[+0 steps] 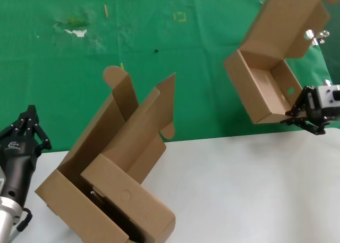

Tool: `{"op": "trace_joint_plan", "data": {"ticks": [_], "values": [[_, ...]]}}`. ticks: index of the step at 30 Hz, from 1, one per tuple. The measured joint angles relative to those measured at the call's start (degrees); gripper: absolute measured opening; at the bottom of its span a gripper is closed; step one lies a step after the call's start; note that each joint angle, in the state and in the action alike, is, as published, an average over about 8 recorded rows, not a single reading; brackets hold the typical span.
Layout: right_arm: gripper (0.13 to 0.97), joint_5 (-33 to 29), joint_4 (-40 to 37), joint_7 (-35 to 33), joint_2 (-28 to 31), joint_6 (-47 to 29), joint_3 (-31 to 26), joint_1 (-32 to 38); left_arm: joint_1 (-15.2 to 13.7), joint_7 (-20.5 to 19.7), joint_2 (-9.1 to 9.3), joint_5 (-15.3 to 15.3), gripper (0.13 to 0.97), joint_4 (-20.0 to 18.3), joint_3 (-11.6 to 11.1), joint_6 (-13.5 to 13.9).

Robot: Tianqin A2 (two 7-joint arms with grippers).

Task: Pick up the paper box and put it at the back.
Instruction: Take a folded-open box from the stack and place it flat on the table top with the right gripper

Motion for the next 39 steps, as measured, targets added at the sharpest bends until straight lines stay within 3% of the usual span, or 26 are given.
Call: {"op": "trace_joint_plan", "data": {"ticks": [12,39], "values": [[0.137,-5.1,-2.0,10.5,-6.5,-4.4,-4.7,5.6,0.0,0.0,0.0,0.0,0.14,0.0,0.0,0.0],[0.137,-7.6,-9.7,10.8,-11.5,-0.2,-7.2,7.0,0.0,0.0,0.0,0.0,0.14,0.0,0.0,0.0]]}}
